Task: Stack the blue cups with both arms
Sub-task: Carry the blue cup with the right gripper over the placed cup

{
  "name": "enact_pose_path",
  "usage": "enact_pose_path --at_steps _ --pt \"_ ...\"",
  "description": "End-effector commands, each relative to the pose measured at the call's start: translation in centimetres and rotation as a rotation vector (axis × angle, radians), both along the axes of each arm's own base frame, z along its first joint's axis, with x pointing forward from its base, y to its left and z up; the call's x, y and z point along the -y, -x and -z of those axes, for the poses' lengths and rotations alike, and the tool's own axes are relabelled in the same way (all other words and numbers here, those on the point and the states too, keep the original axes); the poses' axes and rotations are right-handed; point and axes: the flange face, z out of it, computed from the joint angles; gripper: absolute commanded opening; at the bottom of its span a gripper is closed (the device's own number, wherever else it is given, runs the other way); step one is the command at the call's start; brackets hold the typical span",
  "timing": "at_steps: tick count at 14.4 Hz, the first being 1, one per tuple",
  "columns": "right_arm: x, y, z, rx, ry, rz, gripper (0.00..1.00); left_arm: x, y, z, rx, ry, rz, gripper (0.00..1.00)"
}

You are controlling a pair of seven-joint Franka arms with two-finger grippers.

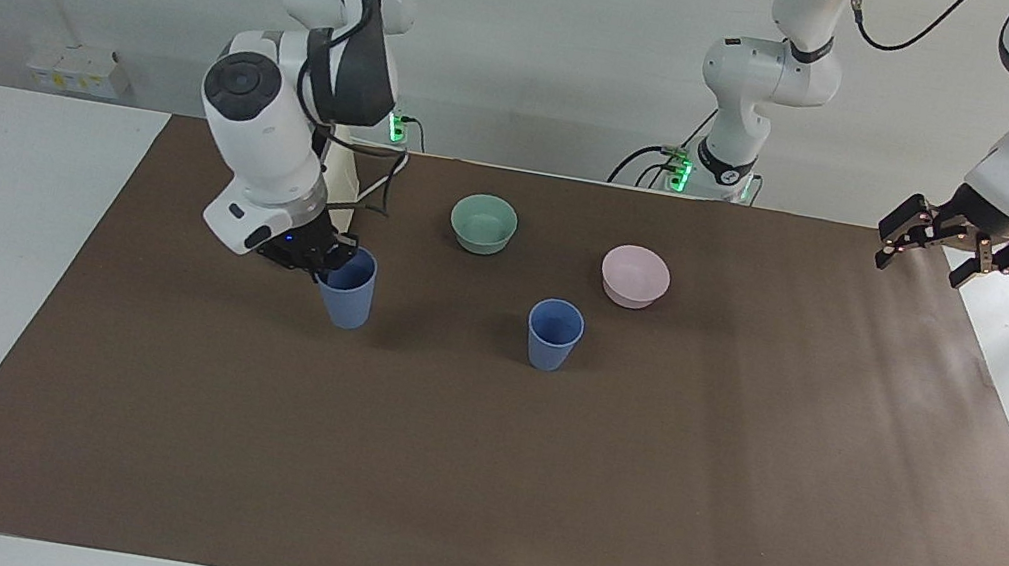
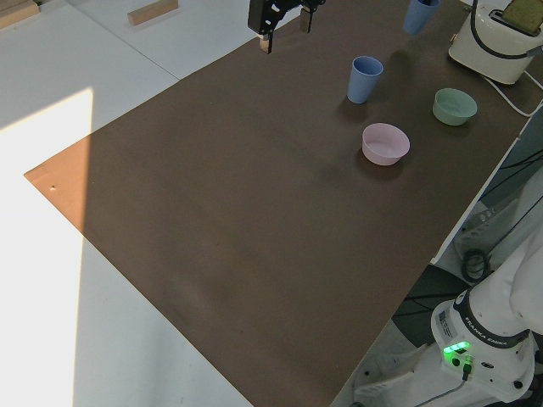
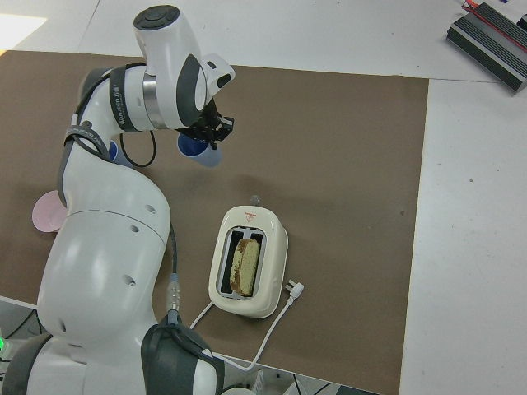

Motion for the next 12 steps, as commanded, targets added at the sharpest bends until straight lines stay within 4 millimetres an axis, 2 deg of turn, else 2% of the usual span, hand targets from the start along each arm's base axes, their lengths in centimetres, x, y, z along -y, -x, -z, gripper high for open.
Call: enact_pose_path --at_steps 1,2,5,9,12 --pt "-4.8 0.6 -4.0 0.006 -0.008 0.093 0.00 -0.2 0.0 -0.5 -0.010 -0.009 0.004 1.00" --pt "-7.0 1.0 -5.1 0.022 -0.011 0.120 0.00 -0.2 0.0 -0.5 -0.010 -0.009 0.003 1.00" --pt "-13.1 3.1 -6.5 0.037 -0.009 0.110 0.00 -0.3 0.0 -0.5 -0.010 -0.009 0.001 1.00" --pt "-18.7 5.5 -7.8 0.055 -0.059 0.084 0.00 -0.3 0.0 -0.5 -0.010 -0.009 0.001 1.00" --pt "-22.9 6.1 -6.9 0.090 -0.100 0.101 0.00 -0.4 0.0 -0.5 -0.010 -0.009 0.000 1.00"
